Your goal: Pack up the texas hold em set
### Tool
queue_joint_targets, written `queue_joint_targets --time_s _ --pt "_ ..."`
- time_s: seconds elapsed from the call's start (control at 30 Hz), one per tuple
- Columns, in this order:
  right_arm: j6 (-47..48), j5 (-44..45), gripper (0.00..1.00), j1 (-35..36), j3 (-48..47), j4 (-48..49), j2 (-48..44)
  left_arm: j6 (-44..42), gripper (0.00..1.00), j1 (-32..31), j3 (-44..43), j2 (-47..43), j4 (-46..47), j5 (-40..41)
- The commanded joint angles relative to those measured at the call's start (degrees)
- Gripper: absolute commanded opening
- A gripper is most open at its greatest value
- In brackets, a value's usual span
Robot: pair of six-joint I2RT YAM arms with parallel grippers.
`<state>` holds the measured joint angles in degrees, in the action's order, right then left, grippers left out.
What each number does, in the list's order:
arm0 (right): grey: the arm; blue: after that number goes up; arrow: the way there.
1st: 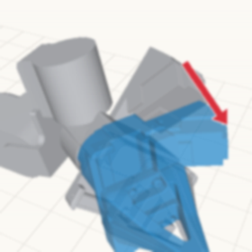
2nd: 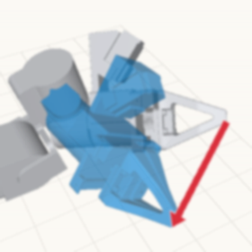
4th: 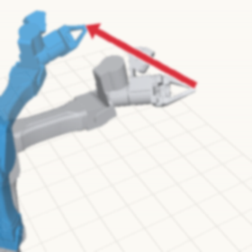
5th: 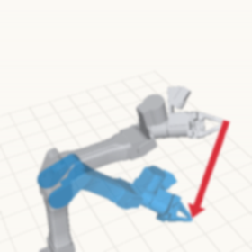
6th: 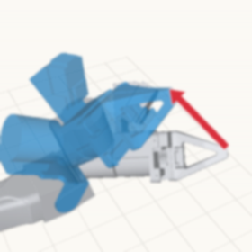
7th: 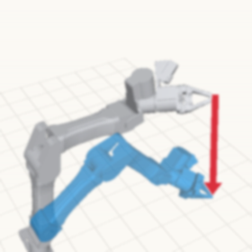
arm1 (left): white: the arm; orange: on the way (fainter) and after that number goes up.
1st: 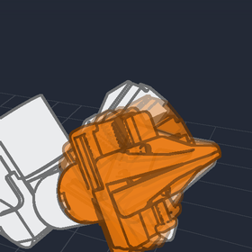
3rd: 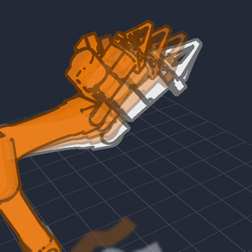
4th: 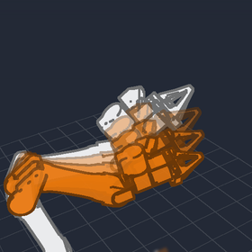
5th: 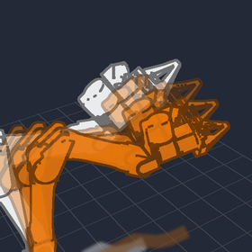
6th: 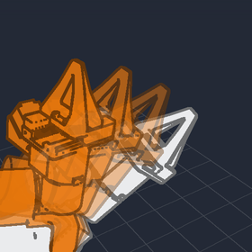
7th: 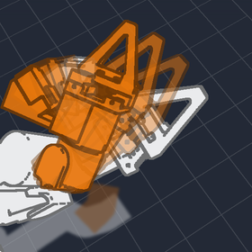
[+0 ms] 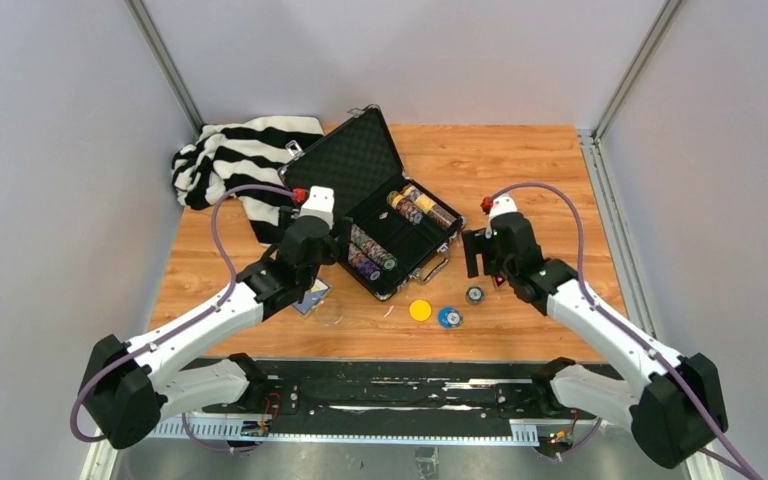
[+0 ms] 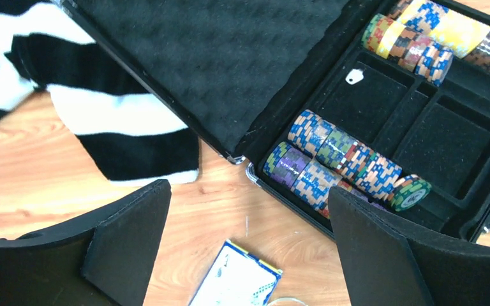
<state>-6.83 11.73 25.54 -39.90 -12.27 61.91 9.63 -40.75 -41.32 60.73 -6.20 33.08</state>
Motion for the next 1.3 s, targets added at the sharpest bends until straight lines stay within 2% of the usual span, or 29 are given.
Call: queue_joint_targets --time_s 0.0,0.07,0.13,0.23,0.27,0.47,0.73,1.13,1.27 --pt "-3.52 5.93 0.84 5.42 1.77 -4.9 -5.49 7.11 0.98 -0.04 1.35 -0.3 2.94 0.53" --pt "-5.13 3.95 0.82 5.4 4.16 -2.81 -6.7 8.12 1.0 -0.03 0.37 0.89 3.7 -3.49" --pt "-5.71 1.88 0.79 5.4 4.91 -2.97 -6.99 9.79 0.97 -0.03 -1.97 3.35 1.53 -5.28" --pt "-6.14 0.37 0.66 5.47 5.68 -3.85 -6.1 11.23 0.97 -0.03 -3.44 5.85 0.3 -7.68" --pt "-6.35 -0.03 0.65 5.48 5.75 -4.39 -5.59 11.61 0.99 -0.03 -3.33 5.84 0.49 -8.33" --pt "-6.66 -5.4 0.65 5.47 6.21 -4.18 -2.5 12.75 0.98 -0.03 -1.81 4.0 1.82 -11.58" --pt "-7.37 -6.56 0.65 5.47 6.83 -1.87 3.18 14.04 0.98 0.01 0.08 4.38 2.98 -12.16" --pt "-8.25 -7.17 0.58 5.49 8.32 0.04 7.15 13.88 0.98 -0.03 0.26 5.45 3.45 -12.95" --pt "-8.3 -6.58 0.53 5.44 8.6 -0.2 7.9 13.88 0.98 -0.03 0.45 5.63 3.47 -13.17"
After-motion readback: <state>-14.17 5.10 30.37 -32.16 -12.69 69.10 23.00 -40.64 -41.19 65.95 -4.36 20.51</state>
